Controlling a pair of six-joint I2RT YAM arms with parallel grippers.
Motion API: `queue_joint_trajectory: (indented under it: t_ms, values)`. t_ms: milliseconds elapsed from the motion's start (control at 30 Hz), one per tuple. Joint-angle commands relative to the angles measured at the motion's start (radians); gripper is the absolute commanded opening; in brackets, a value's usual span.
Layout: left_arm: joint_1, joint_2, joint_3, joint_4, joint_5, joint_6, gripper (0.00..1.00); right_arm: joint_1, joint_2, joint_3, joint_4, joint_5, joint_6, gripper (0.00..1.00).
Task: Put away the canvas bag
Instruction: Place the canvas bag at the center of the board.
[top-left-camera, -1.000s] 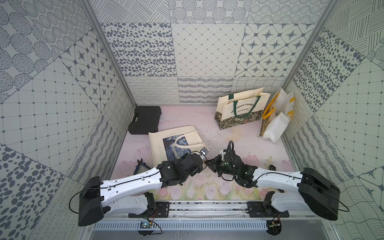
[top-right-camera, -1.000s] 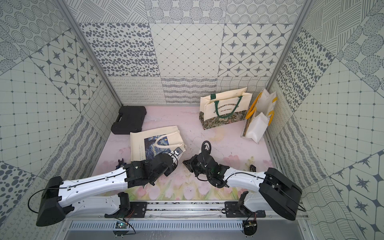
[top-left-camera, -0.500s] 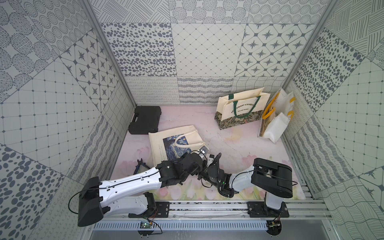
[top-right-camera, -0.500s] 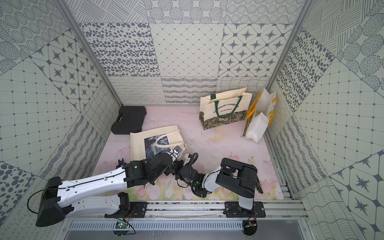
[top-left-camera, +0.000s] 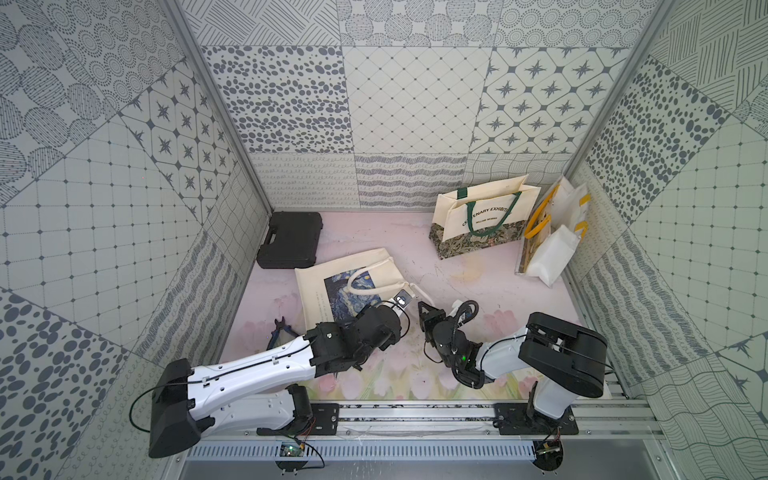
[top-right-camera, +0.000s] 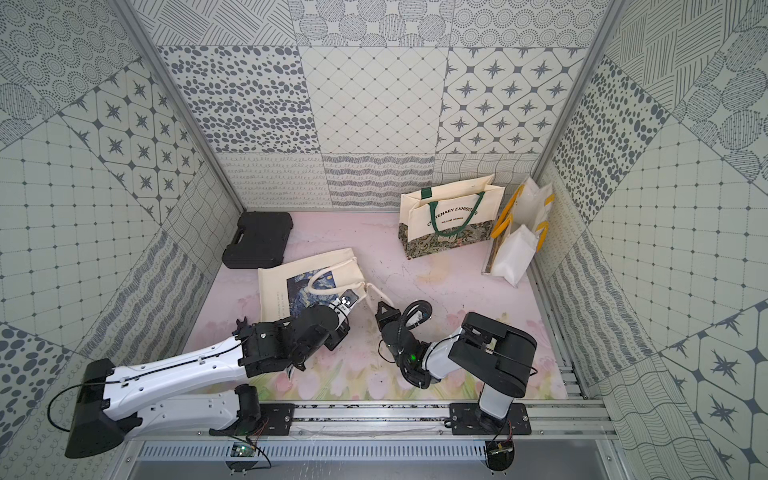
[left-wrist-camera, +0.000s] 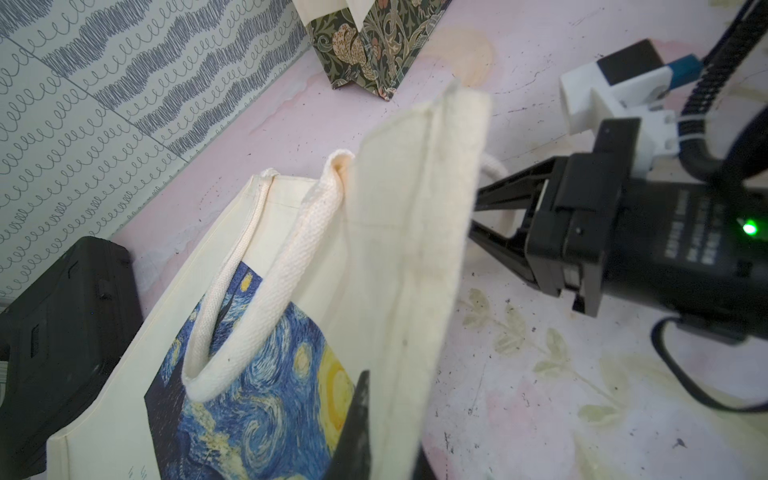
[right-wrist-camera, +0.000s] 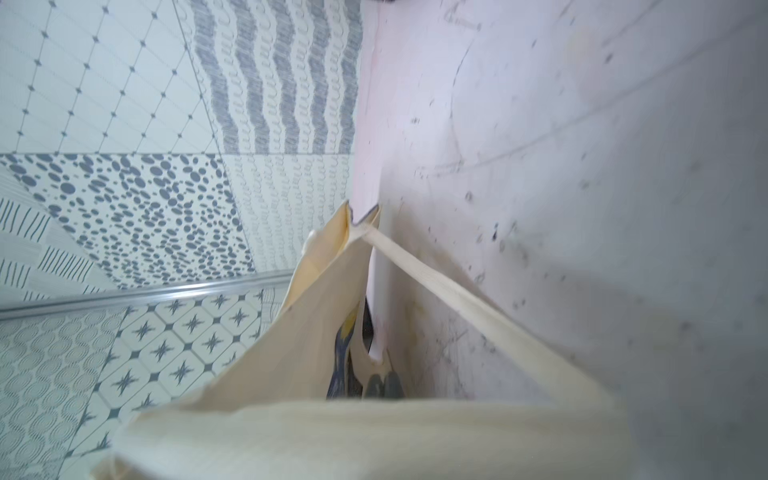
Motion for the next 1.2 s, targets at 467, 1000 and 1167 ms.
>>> queue_joint_trajectory:
  t_ms: [467, 1000, 1167]
  values:
    - [-0.003, 0.039, -0.019, -0.016, 0.165, -0.096, 0.55, -0.313, -0.388, -0.096, -0.237, -0.255, -0.150, 0.00]
    - [0.153, 0.056, 0.156, -0.209, 0.288, -0.169, 0.76, -0.432, -0.559, 0.303, -1.082, -0.751, -0.608, 0.00]
    - [0.329, 0.030, 0.148, -0.269, 0.325, -0.241, 0.67, -0.199, -0.352, 0.474, -1.149, -0.776, -0.706, 0.00]
